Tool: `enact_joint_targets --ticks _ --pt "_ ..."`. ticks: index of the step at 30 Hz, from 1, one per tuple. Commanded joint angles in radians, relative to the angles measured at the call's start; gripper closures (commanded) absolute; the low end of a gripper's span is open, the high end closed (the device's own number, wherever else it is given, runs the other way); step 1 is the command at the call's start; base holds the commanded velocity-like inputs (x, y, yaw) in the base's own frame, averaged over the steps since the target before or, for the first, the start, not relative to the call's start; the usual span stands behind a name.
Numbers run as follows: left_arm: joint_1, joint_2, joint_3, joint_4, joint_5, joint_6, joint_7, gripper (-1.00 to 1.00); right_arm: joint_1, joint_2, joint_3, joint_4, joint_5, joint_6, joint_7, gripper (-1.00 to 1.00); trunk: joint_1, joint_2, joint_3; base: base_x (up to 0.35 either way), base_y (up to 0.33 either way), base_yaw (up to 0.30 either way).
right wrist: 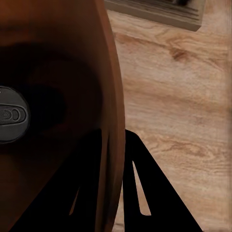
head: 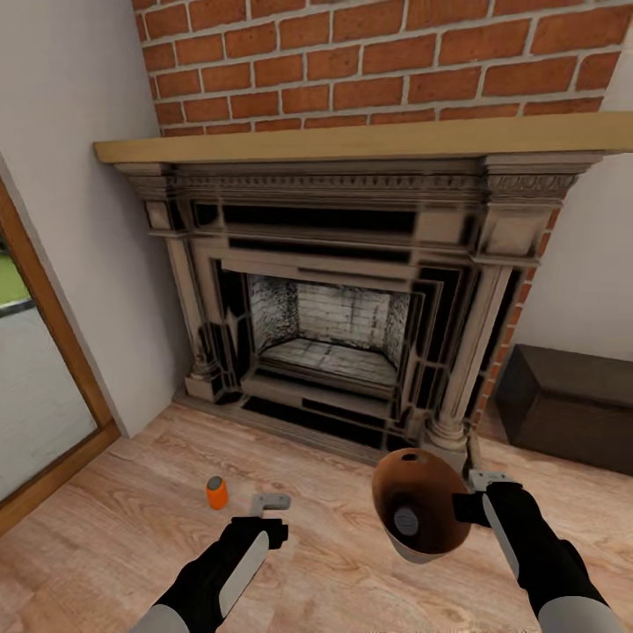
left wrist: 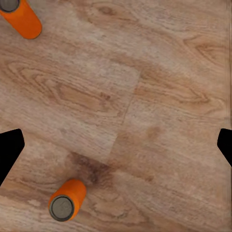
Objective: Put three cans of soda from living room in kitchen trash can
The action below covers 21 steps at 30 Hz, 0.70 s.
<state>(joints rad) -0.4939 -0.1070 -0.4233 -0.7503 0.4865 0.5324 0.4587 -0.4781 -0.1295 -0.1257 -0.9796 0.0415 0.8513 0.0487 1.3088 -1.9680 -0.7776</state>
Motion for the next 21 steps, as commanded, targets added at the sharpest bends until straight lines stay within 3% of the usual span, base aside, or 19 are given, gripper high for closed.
enact_joint_targets --ticks 1,10,21 --pt "0.0 0.0 0.0 0.0 0.0 0.0 0.0 -1.0 -0.001 0.0 -0.001 -0.001 -0.022 0.0 0.014 1.0 0.0 0.0 0.0 0.0 0.11 -0.285" --pt "0.0 -0.002 0.0 0.0 0.001 0.0 0.0 -1.0 -0.001 -0.001 -0.001 -0.001 -0.016 0.001 0.053 1.0 0.0 0.0 0.0 -0.006 0.199 -0.23" --pt "0.0 -0.003 0.0 0.0 0.001 0.0 0.0 -1.0 -0.001 -0.001 -0.003 -0.001 -0.02 0.002 0.056 1.0 0.0 0.0 0.0 -0.119 0.263 -0.169"
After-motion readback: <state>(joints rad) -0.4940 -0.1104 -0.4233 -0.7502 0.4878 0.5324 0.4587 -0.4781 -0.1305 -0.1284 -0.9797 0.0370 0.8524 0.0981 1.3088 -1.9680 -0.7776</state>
